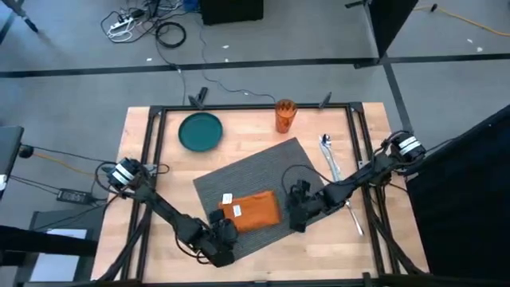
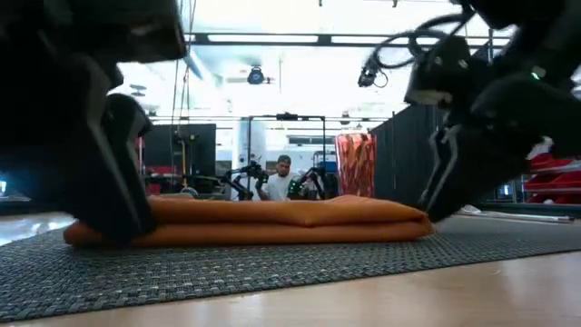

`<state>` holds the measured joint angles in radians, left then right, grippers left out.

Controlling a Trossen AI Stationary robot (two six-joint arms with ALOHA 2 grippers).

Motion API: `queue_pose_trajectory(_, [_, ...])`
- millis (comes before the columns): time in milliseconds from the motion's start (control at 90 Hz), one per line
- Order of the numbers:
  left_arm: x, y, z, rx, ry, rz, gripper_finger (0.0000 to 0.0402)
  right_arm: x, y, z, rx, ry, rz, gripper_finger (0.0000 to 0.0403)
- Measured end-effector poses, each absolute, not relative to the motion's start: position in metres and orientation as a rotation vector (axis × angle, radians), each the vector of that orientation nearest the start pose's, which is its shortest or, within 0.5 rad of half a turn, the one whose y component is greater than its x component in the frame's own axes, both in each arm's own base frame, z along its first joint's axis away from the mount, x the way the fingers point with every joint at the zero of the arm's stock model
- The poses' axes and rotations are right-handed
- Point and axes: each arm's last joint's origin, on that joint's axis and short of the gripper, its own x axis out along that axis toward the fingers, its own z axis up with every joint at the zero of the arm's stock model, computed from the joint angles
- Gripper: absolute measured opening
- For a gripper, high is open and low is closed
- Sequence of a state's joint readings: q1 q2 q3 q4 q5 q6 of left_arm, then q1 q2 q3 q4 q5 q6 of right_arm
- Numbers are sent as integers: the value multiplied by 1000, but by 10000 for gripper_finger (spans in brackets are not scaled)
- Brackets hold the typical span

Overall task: Set table place
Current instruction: Adjust the black table placemat, then adjust the orange table napkin on the left of the black table placemat

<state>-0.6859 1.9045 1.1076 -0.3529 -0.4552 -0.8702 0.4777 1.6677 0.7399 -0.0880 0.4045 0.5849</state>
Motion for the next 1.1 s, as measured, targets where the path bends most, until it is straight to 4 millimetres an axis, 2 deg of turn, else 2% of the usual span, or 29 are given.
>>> queue_pose_trajectory(144, [281,-213,132,-169,990,281,131,259,128,116,135,892,-203,130])
queue_pose_trajectory(478, [263,-193,130,-40,1103,497,131,252,146,116,139,878,-118,128])
queue_pose_trajectory(611, [262,-193,138,-35,1094,563,131,251,147,115,135,880,-116,128])
queue_pose_trajectory(744, [285,-207,172,-91,928,446,131,251,147,115,133,878,-120,127])
queue_pose_trajectory(822, [300,-213,184,-100,809,386,131,252,146,115,131,876,-121,127])
queue_pose_trajectory(944, [330,-207,192,-104,662,310,131,253,145,116,134,870,-125,127])
queue_pose_trajectory(1100, [367,-180,182,-41,594,277,131,253,145,115,130,866,-131,128])
